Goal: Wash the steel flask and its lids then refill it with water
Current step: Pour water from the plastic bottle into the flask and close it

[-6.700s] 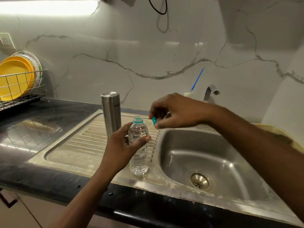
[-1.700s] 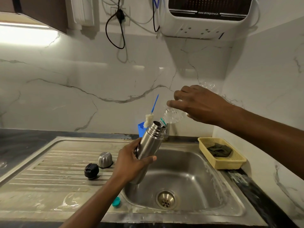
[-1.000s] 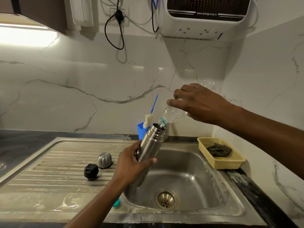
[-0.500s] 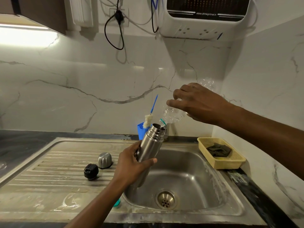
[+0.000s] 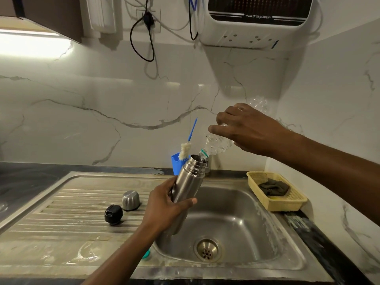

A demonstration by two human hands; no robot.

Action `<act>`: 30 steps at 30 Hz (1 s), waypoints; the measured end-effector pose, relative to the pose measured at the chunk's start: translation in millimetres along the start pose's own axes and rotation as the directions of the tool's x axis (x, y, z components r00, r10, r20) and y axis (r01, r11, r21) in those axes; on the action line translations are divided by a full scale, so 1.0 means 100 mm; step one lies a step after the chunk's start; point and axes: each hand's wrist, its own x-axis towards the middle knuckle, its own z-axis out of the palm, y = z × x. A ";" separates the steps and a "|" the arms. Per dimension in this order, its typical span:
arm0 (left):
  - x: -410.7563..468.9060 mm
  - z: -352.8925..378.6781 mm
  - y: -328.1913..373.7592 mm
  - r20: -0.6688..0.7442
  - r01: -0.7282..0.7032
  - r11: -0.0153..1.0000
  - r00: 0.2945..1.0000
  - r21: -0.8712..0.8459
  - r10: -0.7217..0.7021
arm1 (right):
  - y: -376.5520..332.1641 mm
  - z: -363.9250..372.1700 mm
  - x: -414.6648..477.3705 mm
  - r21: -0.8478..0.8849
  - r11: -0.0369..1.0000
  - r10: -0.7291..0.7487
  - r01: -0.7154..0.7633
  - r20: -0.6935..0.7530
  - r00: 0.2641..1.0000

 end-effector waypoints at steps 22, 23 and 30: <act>0.00 0.01 0.03 0.002 -0.002 1.000 1.000 -0.011 0.002 | 0.01 0.01 0.06 -0.014 1.000 -0.015 0.015 -0.021 1.000; 0.00 0.00 0.03 0.002 -0.003 1.000 1.000 -0.010 0.003 | 0.02 0.01 0.06 -0.020 1.000 -0.015 0.014 -0.021 1.000; 0.01 0.00 0.05 -0.009 -0.012 1.000 1.000 -0.012 0.012 | 0.04 0.00 0.09 -0.030 1.000 -0.009 0.009 -0.017 1.000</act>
